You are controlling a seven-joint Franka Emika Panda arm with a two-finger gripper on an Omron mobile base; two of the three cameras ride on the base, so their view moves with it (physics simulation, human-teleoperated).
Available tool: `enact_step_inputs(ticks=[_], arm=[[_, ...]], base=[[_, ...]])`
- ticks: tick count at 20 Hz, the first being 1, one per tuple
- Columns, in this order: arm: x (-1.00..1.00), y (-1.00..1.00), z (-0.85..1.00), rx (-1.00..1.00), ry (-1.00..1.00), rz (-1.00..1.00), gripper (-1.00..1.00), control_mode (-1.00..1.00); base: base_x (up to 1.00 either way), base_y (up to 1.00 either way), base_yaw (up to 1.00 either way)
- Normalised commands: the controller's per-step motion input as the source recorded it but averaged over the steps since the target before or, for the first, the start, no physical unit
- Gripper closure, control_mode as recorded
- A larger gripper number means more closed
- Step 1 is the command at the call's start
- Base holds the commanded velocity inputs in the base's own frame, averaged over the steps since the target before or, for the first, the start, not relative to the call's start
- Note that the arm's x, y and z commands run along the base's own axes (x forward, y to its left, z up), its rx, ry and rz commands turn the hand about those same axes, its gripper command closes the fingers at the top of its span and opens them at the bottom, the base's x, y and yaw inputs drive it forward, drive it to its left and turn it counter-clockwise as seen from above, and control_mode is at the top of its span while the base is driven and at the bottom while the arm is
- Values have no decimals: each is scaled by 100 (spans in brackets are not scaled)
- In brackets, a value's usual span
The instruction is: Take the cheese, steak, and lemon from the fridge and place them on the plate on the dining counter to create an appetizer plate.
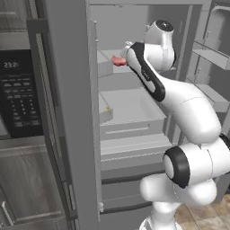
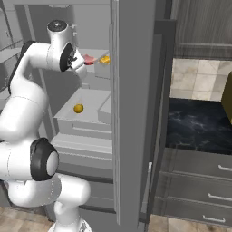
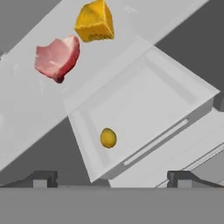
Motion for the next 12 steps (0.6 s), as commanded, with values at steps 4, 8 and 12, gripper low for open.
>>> enact_step_inputs(ticks=[4, 8, 12], arm=[[40, 1, 0, 0, 1, -2, -100, -100], [39, 1, 0, 0, 0, -2, -100, -100], [38, 5, -2, 0, 0, -2, -100, -100]], base=[[0, 0, 0], [0, 0, 0], [0, 0, 0]])
